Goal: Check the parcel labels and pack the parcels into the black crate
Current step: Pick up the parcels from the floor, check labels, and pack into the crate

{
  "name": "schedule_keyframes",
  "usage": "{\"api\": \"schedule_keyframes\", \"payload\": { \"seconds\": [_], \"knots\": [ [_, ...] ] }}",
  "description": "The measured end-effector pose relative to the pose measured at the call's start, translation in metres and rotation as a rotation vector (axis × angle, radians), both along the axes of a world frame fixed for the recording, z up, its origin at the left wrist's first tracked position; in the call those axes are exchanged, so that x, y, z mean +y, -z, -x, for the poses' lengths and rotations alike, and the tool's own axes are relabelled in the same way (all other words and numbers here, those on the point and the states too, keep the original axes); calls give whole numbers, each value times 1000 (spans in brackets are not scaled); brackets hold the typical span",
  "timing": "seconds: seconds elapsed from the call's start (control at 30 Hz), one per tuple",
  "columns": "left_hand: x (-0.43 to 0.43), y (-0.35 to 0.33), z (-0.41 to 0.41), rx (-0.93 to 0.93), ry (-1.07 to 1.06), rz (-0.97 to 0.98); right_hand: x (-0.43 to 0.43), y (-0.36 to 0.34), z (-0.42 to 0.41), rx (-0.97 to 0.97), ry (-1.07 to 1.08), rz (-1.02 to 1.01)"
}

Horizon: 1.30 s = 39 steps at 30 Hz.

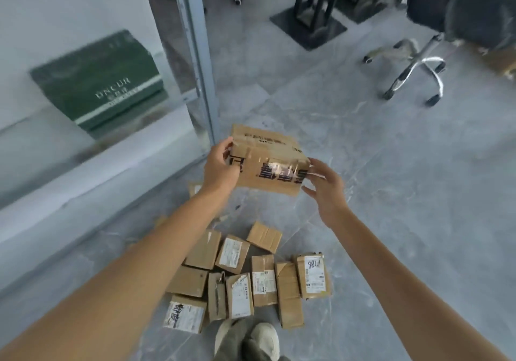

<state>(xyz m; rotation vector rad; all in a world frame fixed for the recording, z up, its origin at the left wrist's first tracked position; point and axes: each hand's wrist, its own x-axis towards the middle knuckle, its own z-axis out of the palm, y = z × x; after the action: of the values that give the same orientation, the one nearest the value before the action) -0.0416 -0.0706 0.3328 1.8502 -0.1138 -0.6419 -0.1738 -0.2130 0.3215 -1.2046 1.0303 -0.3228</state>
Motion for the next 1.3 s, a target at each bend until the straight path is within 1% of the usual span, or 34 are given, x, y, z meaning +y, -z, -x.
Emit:
{"api": "schedule_keyframes", "payload": {
  "seconds": [0.13, 0.27, 0.4, 0.53, 0.6, 0.67, 0.73, 0.8, 0.9, 1.0, 1.07, 1.13, 1.2, 1.23, 1.3],
  "knots": [
    [14, -187, 2, -120, 48, 78, 6, -179, -4, -123, 3, 27],
    [30, -344, -3, -254, 124, 162, 7, -335, -7, -255, -24, 126],
    [51, -468, -6, -394, 187, 199, 19, -458, -3, -452, -87, 252],
    [83, -553, 3, -612, 227, 306, 35, -542, 6, -672, -118, 344],
    [100, -577, 12, -686, 281, 330, 44, -573, 13, -743, -149, 370],
    [114, -592, 23, -771, 264, 303, 56, -597, 21, -807, -196, 377],
    [126, -604, 33, -820, 149, 280, 69, -613, 29, -858, -246, 350],
    [138, -612, 40, -830, 25, 304, 82, -620, 36, -874, -278, 319],
    [160, -618, 53, -848, -41, 325, 100, -623, 46, -859, -340, 380],
    [181, -617, 73, -805, -108, 394, 121, -615, 56, -817, -424, 479],
    [193, -615, 92, -768, -168, 423, 135, -607, 64, -830, -503, 444],
    [204, -611, 112, -673, -176, 452, 145, -600, 74, -838, -587, 421],
    [217, -609, 130, -549, -129, 488, 153, -594, 85, -831, -641, 452],
    [225, -608, 139, -515, -86, 478, 157, -592, 90, -832, -652, 455],
    [243, -606, 157, -494, 7, 393, 163, -587, 101, -848, -656, 423]
  ]
}}
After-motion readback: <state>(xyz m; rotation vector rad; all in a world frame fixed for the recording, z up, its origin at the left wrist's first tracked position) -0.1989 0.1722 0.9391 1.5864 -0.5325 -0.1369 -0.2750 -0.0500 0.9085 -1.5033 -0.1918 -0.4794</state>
